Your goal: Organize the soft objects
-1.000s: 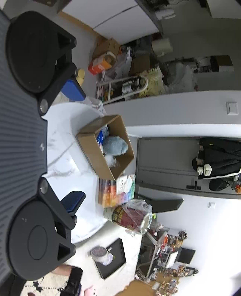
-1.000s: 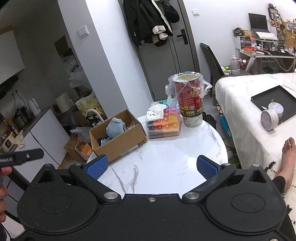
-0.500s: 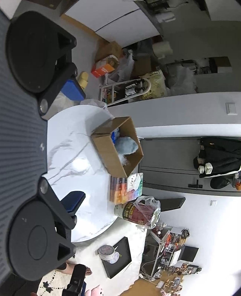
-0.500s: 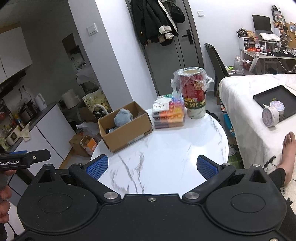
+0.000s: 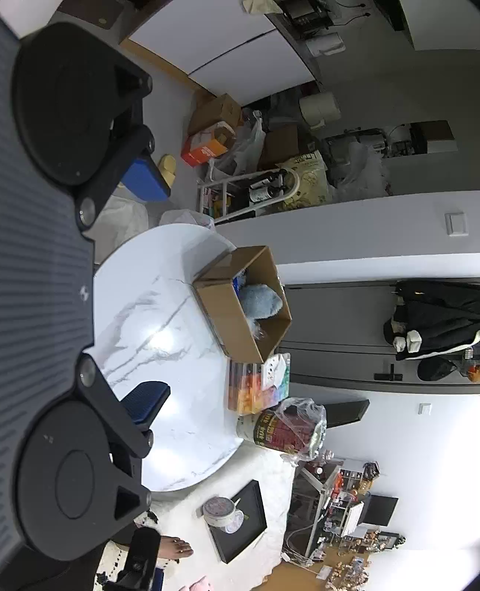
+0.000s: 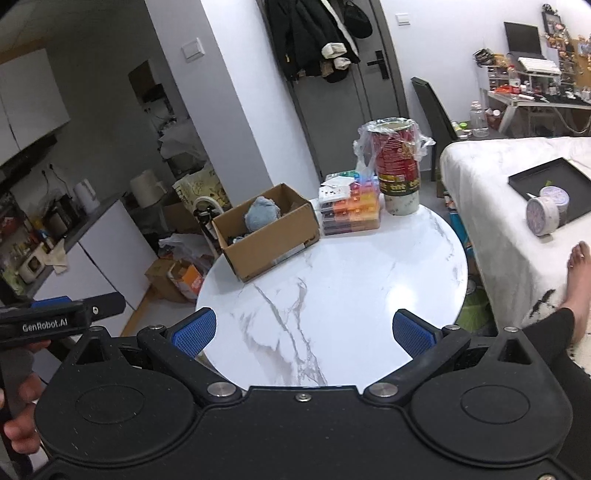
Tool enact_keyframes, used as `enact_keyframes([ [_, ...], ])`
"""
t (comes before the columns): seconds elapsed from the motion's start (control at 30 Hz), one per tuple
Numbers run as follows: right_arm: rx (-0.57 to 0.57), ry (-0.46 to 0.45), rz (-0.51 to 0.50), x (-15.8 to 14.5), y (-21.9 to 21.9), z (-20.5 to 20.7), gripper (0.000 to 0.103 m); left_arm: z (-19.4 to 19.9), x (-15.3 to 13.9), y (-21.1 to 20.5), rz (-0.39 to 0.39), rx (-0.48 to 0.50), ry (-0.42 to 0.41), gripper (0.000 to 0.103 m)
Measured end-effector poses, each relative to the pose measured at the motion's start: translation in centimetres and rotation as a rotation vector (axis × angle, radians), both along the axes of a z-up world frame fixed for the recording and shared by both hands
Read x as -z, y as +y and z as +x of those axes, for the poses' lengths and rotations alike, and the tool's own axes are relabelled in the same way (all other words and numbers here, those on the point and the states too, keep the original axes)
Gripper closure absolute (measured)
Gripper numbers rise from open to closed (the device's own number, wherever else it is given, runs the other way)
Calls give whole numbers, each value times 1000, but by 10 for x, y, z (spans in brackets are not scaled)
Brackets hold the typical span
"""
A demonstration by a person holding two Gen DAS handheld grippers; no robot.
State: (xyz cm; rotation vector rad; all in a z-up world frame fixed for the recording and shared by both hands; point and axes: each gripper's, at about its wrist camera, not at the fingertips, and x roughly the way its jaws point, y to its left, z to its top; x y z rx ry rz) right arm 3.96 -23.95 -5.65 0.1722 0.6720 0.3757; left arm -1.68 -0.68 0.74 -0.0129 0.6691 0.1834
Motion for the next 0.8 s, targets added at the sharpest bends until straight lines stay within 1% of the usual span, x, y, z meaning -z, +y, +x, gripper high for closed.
enact_keyframes([
  [0.07,4,-24,-28,-6,1,-6,0,-2,1,0,6,3,-2,0],
  [0.13,6,-39,-38,-11,0,-9,0,-3,1,-1,1,-3,-1,0],
  [0.2,12,-48,-46,-13,0,-10,0,-4,3,-4,0,12,2,0],
  [0.3,-1,-37,-47,-10,0,-8,0,-3,7,-11,2,37,13,0],
  [0.4,-9,-23,-52,-6,1,-6,0,-5,10,-11,-35,54,18,0],
  [0.47,-13,-21,-59,-4,3,-6,0,-6,11,-11,-57,57,16,0],
  [0.8,-36,1,-63,3,7,-4,0,-8,10,-8,-79,36,2,0],
])
